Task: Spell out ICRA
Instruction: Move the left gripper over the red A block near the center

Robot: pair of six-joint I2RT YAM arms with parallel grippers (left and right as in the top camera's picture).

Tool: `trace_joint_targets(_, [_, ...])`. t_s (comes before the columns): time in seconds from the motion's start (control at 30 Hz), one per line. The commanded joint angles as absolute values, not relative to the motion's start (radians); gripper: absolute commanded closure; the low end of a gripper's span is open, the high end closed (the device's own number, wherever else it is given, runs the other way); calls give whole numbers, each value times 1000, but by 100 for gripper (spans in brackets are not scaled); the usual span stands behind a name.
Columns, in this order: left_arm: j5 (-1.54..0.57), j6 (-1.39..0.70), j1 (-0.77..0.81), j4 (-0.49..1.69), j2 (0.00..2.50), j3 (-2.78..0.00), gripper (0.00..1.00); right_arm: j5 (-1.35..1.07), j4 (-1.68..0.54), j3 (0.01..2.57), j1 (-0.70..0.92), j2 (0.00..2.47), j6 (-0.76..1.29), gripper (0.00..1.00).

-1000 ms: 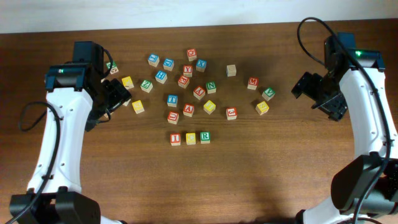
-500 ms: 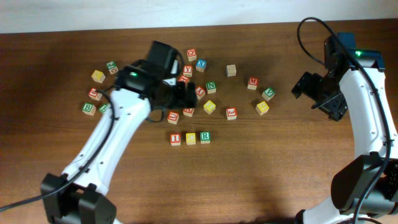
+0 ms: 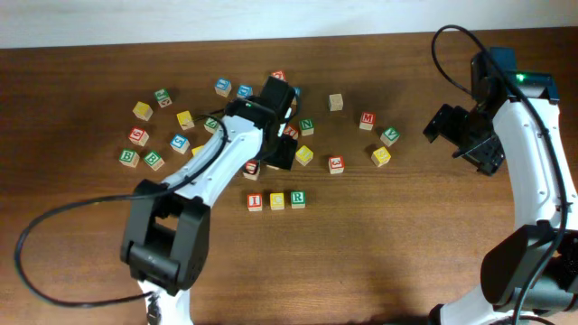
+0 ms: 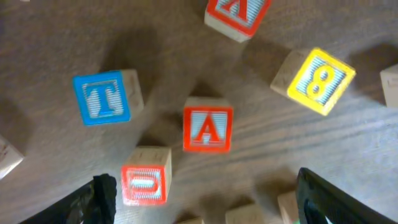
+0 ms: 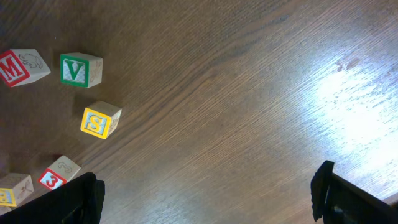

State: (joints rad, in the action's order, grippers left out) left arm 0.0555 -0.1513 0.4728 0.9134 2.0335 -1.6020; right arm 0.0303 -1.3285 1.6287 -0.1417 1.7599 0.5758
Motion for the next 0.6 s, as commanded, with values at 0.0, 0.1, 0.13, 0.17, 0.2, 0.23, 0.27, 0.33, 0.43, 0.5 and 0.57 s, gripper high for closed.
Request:
trace_joint_targets(0.0, [41,-128,475,854,2097,-1603,25,50,-1328,1626,-145,1758,581,2])
trace_joint_targets(0.1, [41,-128,475,822,2132,-1603,31,50,-1328,1626,-145,1758,581,2])
trace_joint_targets(0.13, [41,-129,475,822,2135,-1603,32,50,-1328,1626,-145,1758,581,2])
trace_joint_targets(0.17, [41,-128,475,821,2135,-1603,36,50,-1328,1626,-145,1758,581,2])
trace_joint_targets(0.2, [41,-129,475,817,2135,-1603,38,50,-1328,1626,-145,1758,581,2])
trace_joint_targets(0.23, [41,-129,475,810,2135,-1603,38,50,-1328,1626,-145,1758,581,2])
trace_joint_targets(0.27, [41,-128,475,798,2139,-1603,36,50,-1328,1626,-145,1758,581,2])
trace_joint_targets(0.33, [41,-129,475,793,2145,-1603,38,50,-1328,1626,-145,1758,581,2])
trace_joint_targets(0.43, [41,-129,475,797,2145,-1603,42,50,-1328,1626,-145,1758,581,2])
trace_joint_targets(0.5, [41,-129,475,797,2146,-1603,43,50,-1328,1626,-145,1758,581,2])
trace_joint_targets(0.57, [41,-128,475,804,2146,-1603,43,50,-1328,1626,-145,1758,581,2])
